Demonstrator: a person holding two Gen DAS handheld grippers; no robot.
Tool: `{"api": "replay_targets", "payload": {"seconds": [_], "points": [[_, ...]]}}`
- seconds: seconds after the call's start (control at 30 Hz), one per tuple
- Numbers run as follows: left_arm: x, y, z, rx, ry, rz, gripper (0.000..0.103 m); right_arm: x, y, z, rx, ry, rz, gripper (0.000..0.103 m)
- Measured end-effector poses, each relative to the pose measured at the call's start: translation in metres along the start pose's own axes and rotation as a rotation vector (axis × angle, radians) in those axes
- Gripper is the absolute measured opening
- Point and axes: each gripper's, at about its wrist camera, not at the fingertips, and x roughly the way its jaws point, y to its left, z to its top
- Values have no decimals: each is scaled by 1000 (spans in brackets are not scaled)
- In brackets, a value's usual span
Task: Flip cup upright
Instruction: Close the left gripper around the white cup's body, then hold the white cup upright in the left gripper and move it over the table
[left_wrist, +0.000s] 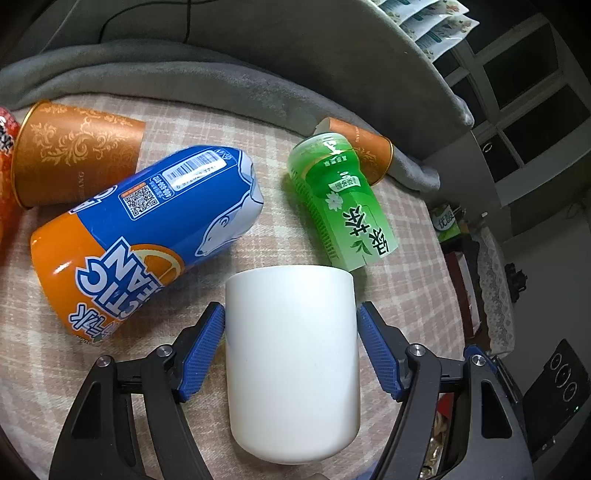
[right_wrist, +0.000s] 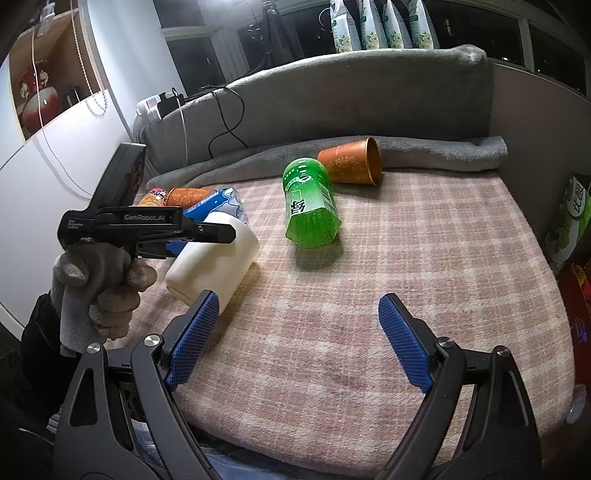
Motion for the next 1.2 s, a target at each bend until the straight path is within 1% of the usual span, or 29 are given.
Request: {"api": "replay_targets", "payload": {"seconds": [0.37, 0.63, 0.97, 1.13, 1.2], "points": [[-18, -23, -10, 93, -93, 43, 73, 1, 1, -1, 1, 0, -2, 91], [-24, -34, -16, 142, -153, 85, 73, 3, 0, -1, 5, -2, -7, 91], [-29, -39, -16, 174, -216, 101, 73, 2, -1, -1, 10, -4, -8, 91], [-27, -40, -16, 205, -257, 147, 73, 1, -3, -2, 18, -3, -9, 91], [-26, -42, -17, 217, -266, 153, 73, 1, -3, -2, 17, -4, -10, 91]]}}
